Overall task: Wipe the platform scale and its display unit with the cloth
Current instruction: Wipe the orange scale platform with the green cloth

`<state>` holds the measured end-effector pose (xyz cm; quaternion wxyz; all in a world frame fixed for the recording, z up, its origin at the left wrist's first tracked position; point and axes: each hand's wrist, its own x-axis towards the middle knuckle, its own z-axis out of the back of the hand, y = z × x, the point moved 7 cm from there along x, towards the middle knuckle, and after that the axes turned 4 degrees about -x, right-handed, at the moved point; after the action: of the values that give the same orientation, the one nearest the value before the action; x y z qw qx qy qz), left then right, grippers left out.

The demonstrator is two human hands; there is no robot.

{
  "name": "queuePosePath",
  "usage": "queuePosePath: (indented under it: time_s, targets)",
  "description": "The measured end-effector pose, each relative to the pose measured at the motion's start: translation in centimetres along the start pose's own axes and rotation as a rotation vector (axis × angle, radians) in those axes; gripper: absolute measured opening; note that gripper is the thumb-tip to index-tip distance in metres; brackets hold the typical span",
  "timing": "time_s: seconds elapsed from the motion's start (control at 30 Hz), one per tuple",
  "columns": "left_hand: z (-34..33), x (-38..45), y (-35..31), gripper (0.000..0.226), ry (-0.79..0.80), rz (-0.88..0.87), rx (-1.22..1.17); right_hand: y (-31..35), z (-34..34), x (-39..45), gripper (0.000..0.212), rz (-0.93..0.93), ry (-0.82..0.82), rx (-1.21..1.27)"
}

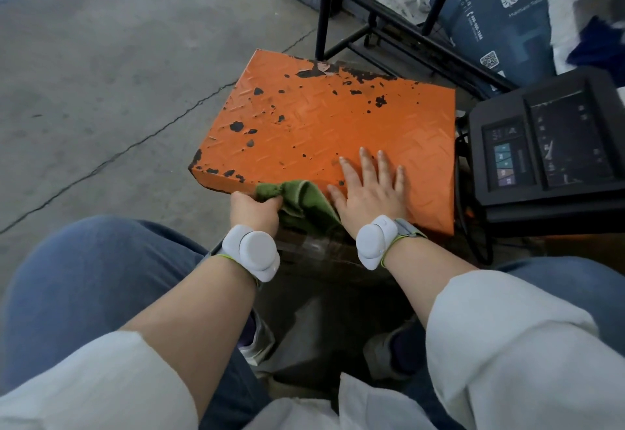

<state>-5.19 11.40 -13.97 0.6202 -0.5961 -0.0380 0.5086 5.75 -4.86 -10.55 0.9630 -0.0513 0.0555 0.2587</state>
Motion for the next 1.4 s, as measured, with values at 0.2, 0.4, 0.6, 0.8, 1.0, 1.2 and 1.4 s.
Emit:
queuePosePath:
  time_s: [0.2,0.4,0.6,0.8,1.0,1.2,1.4]
  targets:
    - [3.5,0.9,-0.7,0.026,-0.293,0.020,-0.051,0.0,-0.1,0.1,0.062,-0.002,0.031,0.004]
    - [0.1,-0.3,-0.6,0.030,-0.011,-0.042,0.114,0.0,0.0,0.1,0.061,-0.006,0.019,0.005]
    - [4.2,1.4,-0.8,0.034,-0.290,0.018,-0.046,0.0,-0.1,0.2,0.061,-0.002,0.025,0.014]
    - [1.1,-0.6,-1.4,0.028,-0.091,-0.067,0.110,0.1,-0.1,0.2,0.061,-0.011,0.015,-0.003]
    - [3.0,0.8,-0.7,0.030,-0.218,-0.045,0.063,0.0,-0.1,0.3,0.061,-0.003,0.027,0.020]
    - [5.5,1.2,-1.3,0.031,-0.379,0.025,0.004,0.0,-0.2,0.2,0.061,-0.010,0.021,0.007]
    - [1.7,0.6,-0.5,0.026,-0.143,-0.100,0.151,0.1,-0.2,0.1,0.061,-0.014,0.010,-0.001]
